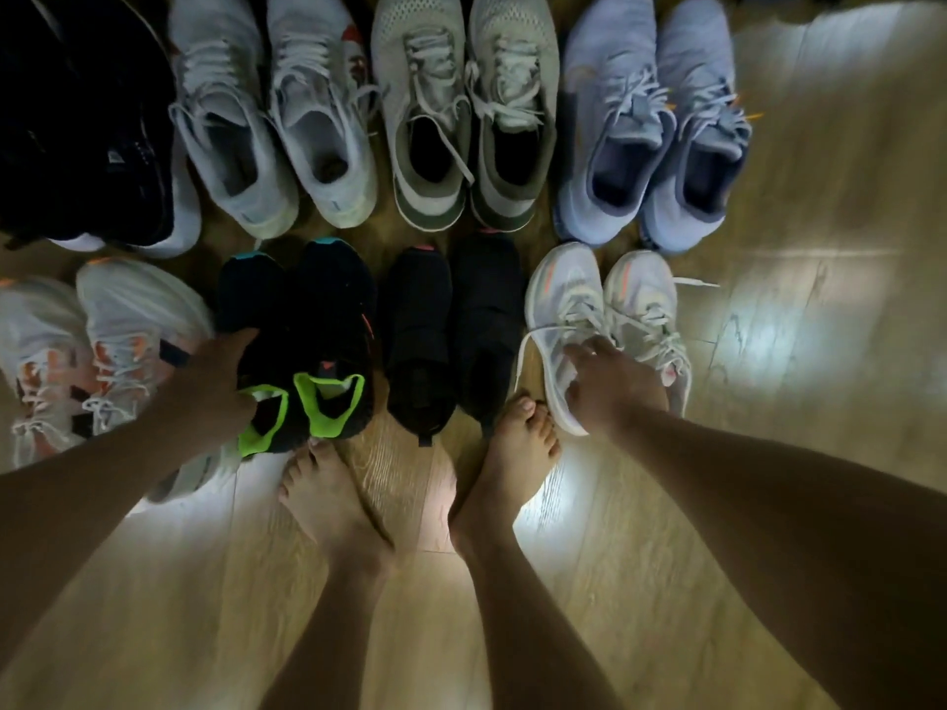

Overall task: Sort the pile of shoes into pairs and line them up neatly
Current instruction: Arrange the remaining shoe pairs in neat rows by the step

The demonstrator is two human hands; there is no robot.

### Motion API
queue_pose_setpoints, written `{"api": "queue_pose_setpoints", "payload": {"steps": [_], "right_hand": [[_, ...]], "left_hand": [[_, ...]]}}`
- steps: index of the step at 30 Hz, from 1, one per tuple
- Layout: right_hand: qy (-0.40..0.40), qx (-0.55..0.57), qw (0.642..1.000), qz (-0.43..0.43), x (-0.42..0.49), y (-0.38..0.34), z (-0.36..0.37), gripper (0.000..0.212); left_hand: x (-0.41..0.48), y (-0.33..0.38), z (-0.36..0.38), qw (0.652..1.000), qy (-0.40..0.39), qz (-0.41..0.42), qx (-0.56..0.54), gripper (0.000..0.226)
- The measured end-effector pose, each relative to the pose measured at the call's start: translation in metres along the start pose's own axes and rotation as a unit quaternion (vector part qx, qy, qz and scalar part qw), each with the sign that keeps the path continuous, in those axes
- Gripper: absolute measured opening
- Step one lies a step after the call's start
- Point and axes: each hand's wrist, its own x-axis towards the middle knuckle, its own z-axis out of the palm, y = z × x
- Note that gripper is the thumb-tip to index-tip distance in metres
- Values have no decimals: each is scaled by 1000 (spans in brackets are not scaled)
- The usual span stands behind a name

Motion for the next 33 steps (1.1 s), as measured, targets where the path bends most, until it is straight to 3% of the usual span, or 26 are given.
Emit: {"api": "queue_pose_setpoints", "payload": {"steps": [2,4,6,8,10,13,16,21,24,27,30,32,33], "right_hand": [[67,36,997,9,7,10,-11,50],[68,-12,998,3,12,27,-15,62],[26,-98,993,-57,19,43,-11,78],[-30,-115,987,-109,28,46,-6,85],[-68,-91,987,-112,36,40,3,86],[-77,-59,994,-55,42,27,15,93],[-85,-35,995,-27,41,23,19,94],[-102,1,995,12,38,53,19,94],[-96,3,995,13,31,61,12,87],[-30,-65,997,-4,24,37,3,79],[29,-67,993,-97,20,-3,4,75],[2,37,992,-118,19,-32,7,75],[-37,114,989,-86,20,-46,8,80]], "left_hand": [[-8,19,-5,992,102,29,76,75],[-13,43,-6,972,150,105,147,68],[-13,75,1,958,125,192,170,63],[-11,110,14,963,53,233,128,59],[-4,141,33,978,-10,203,37,58],[7,174,56,992,-46,83,-79,68],[11,186,60,993,-84,5,-88,76],[14,156,37,991,-61,44,-107,65],[12,141,15,991,53,102,-70,47],[13,121,-5,989,134,47,-40,37],[8,114,0,996,66,14,-61,41],[3,128,15,997,-15,47,-63,54],[2,137,22,996,-51,48,-63,61]]}}
